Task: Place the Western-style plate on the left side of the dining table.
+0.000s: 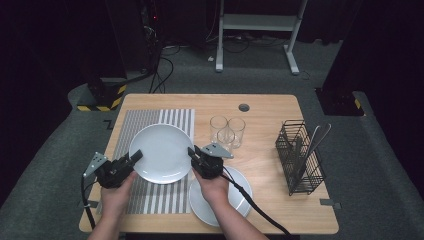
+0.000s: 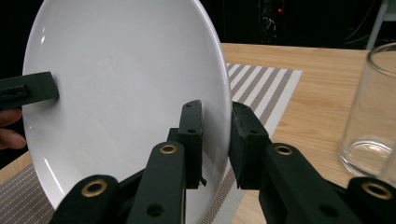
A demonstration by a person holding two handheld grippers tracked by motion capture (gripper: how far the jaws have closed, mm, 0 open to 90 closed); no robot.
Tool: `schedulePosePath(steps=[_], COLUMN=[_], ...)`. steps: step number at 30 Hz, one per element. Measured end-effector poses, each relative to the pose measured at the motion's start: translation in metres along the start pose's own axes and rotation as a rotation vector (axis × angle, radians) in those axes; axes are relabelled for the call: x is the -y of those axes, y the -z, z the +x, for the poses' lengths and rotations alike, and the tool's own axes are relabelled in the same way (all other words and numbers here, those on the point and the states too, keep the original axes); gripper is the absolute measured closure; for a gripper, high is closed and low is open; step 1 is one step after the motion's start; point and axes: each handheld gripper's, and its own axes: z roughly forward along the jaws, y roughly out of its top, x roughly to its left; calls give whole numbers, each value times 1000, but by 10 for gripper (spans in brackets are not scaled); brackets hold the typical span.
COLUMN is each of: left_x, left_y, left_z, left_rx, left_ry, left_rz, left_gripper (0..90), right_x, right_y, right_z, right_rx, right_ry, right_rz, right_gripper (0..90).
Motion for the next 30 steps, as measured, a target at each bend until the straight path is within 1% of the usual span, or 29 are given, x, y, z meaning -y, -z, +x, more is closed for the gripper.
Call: schedulePosePath(steps=[3,9,13,14,15,20,23,24,30], left_x=[-2,-5,-4,-4,-4,-3,-1,-1,2], left_y=[2,6,7,7,7,4,1,-1,-6], left_z=[7,22,30,30,34,40,43,44,48], left_rx=[-9,-28,-33,-33,-40,-50,-53,-56,-61], left_ry=[1,-11,-19,-19,-28,-42,-50,-58,-67], left_rz=[-4,-12,-14,-14,-10,-13,-4,0,12], left_gripper=[684,683,682,682,682,690,694,693,683], right_x=[-2,-4,-3,-3,0,6,9,10,13], right_y=[-9,-25,-34,-34,-40,-51,-56,-58,-64], right_z=[4,13,17,17,19,20,18,17,14], right_rx=[-1,-7,-12,-12,-9,-5,2,3,8], right_ry=[5,8,7,7,-3,-7,-16,-18,-23], right_rz=[6,23,29,29,34,55,70,75,97], right_gripper=[762,760,759,759,757,750,746,746,747])
